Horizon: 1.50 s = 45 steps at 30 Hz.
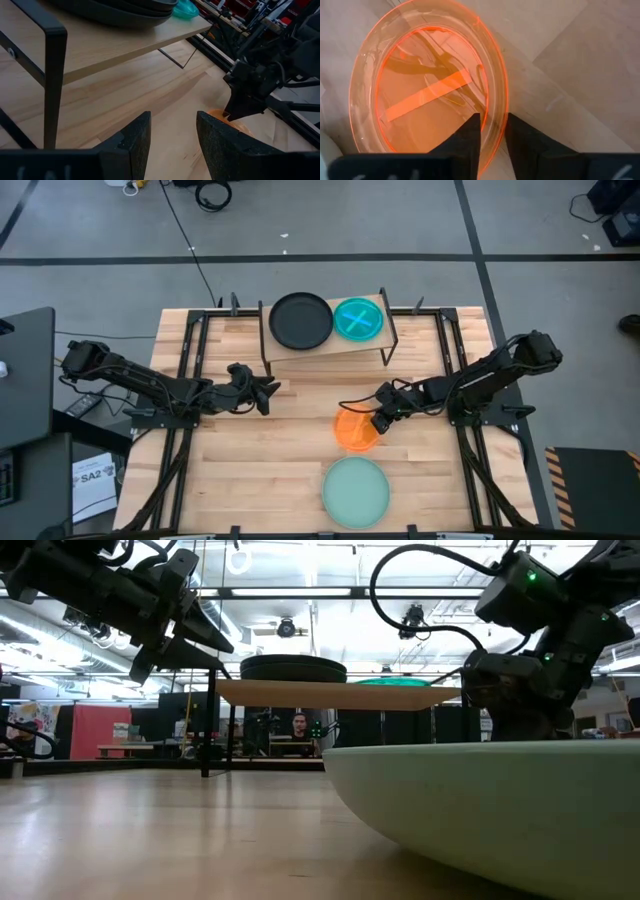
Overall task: Place and stack plates onto a shelf
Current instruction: Stack the orange plate on top of the light blue plate on the shelf
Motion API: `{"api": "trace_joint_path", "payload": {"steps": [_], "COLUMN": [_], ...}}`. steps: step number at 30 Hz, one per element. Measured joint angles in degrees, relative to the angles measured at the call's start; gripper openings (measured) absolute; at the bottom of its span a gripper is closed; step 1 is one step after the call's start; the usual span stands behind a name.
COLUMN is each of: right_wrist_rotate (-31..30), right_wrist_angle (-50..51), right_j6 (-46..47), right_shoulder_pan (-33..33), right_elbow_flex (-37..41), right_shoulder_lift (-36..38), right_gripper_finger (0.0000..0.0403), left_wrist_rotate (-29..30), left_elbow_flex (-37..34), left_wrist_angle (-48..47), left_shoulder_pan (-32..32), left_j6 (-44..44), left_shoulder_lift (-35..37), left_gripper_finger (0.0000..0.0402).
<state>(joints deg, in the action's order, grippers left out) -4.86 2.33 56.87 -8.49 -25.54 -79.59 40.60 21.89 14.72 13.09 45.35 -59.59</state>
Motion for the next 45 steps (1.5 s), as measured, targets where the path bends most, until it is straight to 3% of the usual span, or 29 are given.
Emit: {"api": "trace_joint_path", "payload": {"steps": [16,33,45], "right_wrist_rotate": [0.04,-1.57,-3.67], "right_wrist_angle": [-0.2,-2.42,-5.05], "right_j6": [0.73,2.83,-5.53], "right_shoulder_pan": [-0.02,-0.04,0.0], "right_elbow_flex": [0.04,0.02,-4.56], "right_shoulder_lift": [-0.02,0.0,4.32], "right_gripper_finger": [0.0009,0.0008,0.0007], "left_wrist_rotate": [0.0,0.01,0.0], "left_elbow_flex": [0.0,0.0,0.0], "left_wrist_angle": [0.0,0.02,0.02], "left_shoulder_pan": [0.01,-0.01,0.0], "left_j6": [0.06,-0.01,0.04], "left_shoulder_lift": [0.0,0.0,0.0], "left_gripper_finger": [0.0165,0.0165,0.0165]}}
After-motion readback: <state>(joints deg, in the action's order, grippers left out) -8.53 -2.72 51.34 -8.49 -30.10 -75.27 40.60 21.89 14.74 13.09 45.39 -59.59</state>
